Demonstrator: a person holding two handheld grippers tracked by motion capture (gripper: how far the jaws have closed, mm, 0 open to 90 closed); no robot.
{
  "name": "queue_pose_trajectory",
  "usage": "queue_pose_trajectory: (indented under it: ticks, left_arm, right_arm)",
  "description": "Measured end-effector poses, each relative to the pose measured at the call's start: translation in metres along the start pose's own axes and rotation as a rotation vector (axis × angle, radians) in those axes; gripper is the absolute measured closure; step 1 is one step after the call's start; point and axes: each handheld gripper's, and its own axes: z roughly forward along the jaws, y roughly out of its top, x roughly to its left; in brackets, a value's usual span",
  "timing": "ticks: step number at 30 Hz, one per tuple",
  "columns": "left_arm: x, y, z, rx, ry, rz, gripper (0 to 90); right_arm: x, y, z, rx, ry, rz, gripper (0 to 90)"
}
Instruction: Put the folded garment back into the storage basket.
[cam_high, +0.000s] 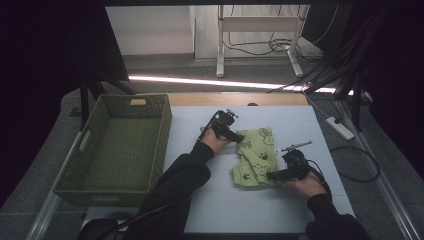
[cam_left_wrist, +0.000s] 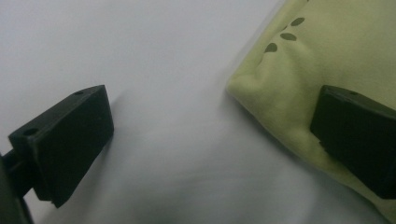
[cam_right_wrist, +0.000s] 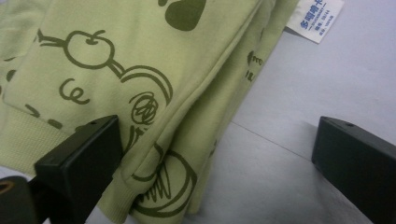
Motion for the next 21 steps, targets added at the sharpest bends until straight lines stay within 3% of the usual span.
queue_pose_trajectory:
  ticks: [6, 12, 18, 21]
  left_arm:
    - [-0.002, -0.001, -0.003, -0.004, -0.011, 0.014, 7.1]
    - [-0.006, 0.0, -0.008, -0.001, -0.055, 0.033, 27.1]
    - [-0.01, 0.003, -0.011, 0.02, -0.117, 0.038, 53.6]
    - [-0.009, 0.002, -0.011, 0.016, -0.143, 0.024, 60.5]
  right_arm:
    - [0.002, 0.001, -0.004, 0.003, 0.051, -0.012, 21.3]
    - [0.002, 0.001, -0.007, 0.017, 0.145, 0.013, 45.8]
    - [0.001, 0.002, -0.007, 0.023, 0.177, 0.031, 52.7]
    - [0.0, 0.002, -0.007, 0.029, 0.196, 0.047, 57.6]
